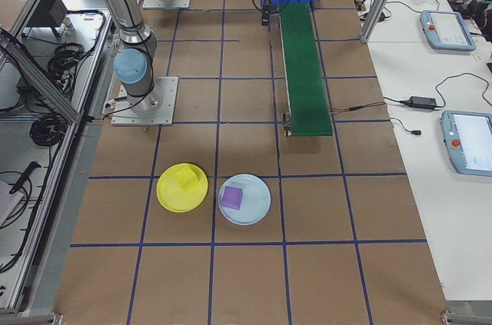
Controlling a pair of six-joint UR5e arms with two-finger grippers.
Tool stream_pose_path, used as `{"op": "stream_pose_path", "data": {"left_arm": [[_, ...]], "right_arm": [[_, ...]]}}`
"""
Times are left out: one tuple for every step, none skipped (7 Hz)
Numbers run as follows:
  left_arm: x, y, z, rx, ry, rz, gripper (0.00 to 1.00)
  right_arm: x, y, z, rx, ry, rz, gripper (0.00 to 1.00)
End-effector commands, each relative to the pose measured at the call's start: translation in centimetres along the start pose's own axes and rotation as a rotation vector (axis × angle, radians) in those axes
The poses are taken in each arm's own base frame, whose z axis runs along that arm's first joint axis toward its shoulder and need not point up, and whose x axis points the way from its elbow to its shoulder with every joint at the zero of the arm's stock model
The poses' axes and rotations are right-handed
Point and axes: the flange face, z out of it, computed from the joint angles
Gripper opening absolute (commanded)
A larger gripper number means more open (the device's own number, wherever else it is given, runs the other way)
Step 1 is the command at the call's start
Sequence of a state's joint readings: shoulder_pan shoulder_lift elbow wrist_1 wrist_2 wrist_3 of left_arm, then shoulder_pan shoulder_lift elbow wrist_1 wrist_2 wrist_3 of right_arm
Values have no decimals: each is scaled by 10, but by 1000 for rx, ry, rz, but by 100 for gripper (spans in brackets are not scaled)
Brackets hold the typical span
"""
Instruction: Move block left to right into plate
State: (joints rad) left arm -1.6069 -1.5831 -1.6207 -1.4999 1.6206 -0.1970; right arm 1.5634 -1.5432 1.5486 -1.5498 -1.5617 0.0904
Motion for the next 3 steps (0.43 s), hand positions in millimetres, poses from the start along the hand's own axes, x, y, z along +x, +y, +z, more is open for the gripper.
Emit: {"op": "stream_pose_path", "data": {"left_arm": [[-3,1,3,-24,5,-1,100],[-1,1,3,-34,33,-4,100],[-3,1,2,-33,35,-7,100]], "right_arm": [[-2,2,0,0,2,-9,100],[-10,2,0,2,-46,-14,100],[-9,3,0,4,-45,-14,100]]}}
